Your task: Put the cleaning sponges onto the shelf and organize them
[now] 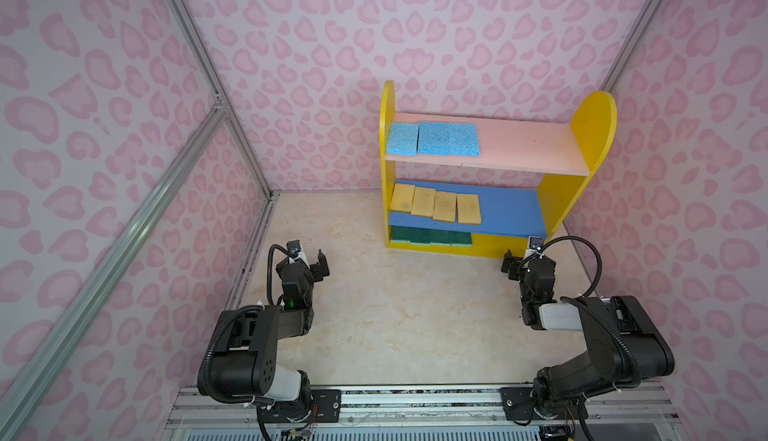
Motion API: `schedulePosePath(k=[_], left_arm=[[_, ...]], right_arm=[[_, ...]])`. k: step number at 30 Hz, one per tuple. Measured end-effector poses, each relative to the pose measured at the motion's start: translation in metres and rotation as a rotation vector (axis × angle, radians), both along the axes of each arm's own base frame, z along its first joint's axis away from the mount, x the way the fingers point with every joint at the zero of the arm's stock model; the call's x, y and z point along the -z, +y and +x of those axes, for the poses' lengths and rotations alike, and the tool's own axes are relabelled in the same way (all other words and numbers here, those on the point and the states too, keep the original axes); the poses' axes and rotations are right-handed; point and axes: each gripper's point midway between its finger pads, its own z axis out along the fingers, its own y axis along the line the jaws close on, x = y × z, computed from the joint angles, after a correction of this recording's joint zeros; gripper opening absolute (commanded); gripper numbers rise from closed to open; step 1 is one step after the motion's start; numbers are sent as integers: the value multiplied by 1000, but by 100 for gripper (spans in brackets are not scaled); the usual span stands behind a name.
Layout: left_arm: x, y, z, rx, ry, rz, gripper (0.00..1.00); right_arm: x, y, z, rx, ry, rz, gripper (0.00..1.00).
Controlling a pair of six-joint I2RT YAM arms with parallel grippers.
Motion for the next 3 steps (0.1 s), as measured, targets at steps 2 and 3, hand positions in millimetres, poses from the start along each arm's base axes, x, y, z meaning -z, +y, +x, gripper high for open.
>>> schedulePosePath(k=[2, 3], left_arm=[[0, 0, 0, 0, 0, 0, 97], [0, 0, 0, 0, 0, 0, 97]], right_arm=[[0, 0, 0, 0, 0, 0, 99], [0, 0, 0, 0, 0, 0, 99]])
